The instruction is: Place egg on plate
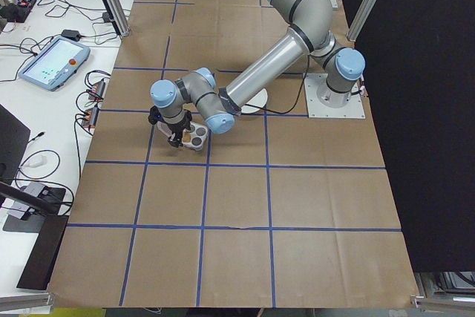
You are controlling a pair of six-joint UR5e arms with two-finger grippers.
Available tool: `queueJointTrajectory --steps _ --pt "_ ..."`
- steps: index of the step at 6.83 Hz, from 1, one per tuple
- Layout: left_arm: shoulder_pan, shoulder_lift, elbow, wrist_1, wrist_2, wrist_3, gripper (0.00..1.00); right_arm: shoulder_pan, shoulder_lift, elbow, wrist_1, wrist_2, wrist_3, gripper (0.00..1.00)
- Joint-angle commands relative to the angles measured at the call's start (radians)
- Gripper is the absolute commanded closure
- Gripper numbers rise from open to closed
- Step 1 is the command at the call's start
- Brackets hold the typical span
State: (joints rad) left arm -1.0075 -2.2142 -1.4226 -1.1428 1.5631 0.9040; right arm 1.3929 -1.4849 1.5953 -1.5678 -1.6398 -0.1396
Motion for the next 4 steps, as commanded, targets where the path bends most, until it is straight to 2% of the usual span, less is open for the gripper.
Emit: queueJointTrajectory --steps 1,4 --pt "-0.002 0.001 0.001 0.000 0.000 -0.005 0.53 0.000 0.000 0.000 0.000 0.000 0.000 0.00" --pt "-0.002 -0.001 0.002 -0.002 -0.002 -0.030 0.81 0.000 0.000 0.000 0.000 0.000 0.000 0.00"
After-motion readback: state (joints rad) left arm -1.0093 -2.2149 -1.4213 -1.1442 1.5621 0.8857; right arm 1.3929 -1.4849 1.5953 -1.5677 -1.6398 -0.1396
